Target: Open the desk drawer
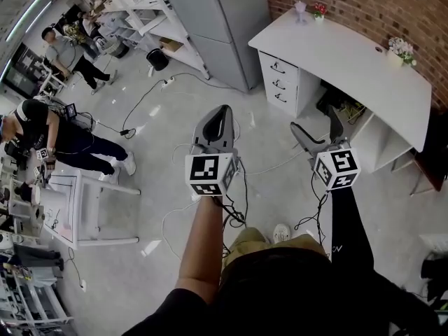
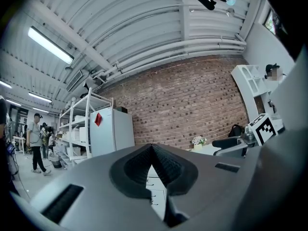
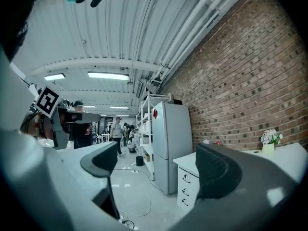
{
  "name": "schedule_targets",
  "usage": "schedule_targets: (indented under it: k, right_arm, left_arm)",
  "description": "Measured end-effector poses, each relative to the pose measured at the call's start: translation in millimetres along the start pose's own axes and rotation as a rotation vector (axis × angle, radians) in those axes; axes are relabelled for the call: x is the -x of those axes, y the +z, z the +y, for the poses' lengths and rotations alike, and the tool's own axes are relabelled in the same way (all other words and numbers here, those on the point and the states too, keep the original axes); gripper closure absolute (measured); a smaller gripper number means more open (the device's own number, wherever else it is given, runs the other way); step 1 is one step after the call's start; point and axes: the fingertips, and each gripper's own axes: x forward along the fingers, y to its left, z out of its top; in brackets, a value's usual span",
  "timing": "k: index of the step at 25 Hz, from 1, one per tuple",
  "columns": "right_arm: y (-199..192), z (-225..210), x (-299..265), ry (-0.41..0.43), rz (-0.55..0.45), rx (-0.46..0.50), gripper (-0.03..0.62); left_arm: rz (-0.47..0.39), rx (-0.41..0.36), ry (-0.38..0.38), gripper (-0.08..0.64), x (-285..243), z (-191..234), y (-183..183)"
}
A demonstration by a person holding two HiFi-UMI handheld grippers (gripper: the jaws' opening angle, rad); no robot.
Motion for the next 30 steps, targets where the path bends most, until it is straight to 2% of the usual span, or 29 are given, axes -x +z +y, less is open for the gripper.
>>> schedule_targets:
  k: [5, 12, 17, 25, 30]
  right_arm:
    - [-0.8, -6.0, -13.5, 0.011, 0.002, 0.003, 0.092]
    - [3.6, -13.4, -45.3, 0.026, -0.008, 0.044, 0.092]
    - [-1.5, -22.1, -68.1, 0.031, 0.009, 0.085, 0.092]
    - [-0.8, -46.4, -119.3, -0.042, -0.008, 0.133, 0.092]
    - [-3.5, -59.2, -165.0, -0.063, 0.004, 0.156, 0.094]
  left_arm:
    - [0.011, -0.002, -0.021, 0.552, -12.6, -1.8, -6.7]
    - [-0.048, -0.016, -0.022, 0.552, -40.9, 12.8, 4.1]
    - [-0.05, -0.028, -0.04, 0.552, -70.8, 22.0, 0.2]
    - [-0.053, 0.019, -0.095, 0.552, -139.6, 40.6, -8.9]
    - [-0.055, -0.021, -0.131, 0.552, -186.5, 56.6, -11.8]
